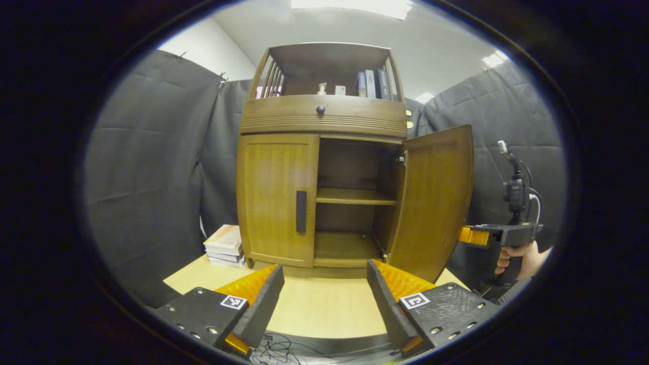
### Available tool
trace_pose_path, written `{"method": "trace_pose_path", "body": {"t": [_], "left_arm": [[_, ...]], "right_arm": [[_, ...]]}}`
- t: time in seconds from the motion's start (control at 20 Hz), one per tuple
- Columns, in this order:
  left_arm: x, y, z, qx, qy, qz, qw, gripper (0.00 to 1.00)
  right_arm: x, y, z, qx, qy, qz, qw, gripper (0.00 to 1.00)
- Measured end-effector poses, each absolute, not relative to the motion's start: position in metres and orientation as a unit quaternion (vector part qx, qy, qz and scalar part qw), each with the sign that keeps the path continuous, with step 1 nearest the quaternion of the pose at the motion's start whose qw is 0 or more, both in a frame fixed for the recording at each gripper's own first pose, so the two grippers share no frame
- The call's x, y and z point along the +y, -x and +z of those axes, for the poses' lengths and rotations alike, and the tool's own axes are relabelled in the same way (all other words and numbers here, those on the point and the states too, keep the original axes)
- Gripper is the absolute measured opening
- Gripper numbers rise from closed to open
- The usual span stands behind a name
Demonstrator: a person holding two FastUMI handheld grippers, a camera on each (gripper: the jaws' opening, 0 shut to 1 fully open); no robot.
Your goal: Open the right door of the double-door shoe cabinet with the right hand, and open the left door with the left hand.
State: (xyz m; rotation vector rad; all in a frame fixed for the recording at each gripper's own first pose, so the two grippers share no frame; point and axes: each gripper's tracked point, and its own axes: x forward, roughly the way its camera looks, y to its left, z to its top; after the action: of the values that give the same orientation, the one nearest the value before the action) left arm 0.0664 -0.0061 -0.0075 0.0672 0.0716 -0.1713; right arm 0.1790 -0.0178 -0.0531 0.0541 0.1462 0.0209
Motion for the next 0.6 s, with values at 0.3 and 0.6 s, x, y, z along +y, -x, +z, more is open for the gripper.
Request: {"method": "trace_pose_path", "body": {"t": [0.3,0.6], "left_arm": [[-0.007,-0.068,-0.007,0.037,-0.039,-0.075,0.996,0.92],[-0.009,-0.069,-0.009,0.034,-0.037,-0.084,0.995,0.92]], "right_arm": [[-0.020,-0.169,-0.044,0.057,-0.013,0.037,0.998,0.17],[-0.023,-0.150,-0.049,0.065,-0.011,0.033,0.997,0.07]]}}
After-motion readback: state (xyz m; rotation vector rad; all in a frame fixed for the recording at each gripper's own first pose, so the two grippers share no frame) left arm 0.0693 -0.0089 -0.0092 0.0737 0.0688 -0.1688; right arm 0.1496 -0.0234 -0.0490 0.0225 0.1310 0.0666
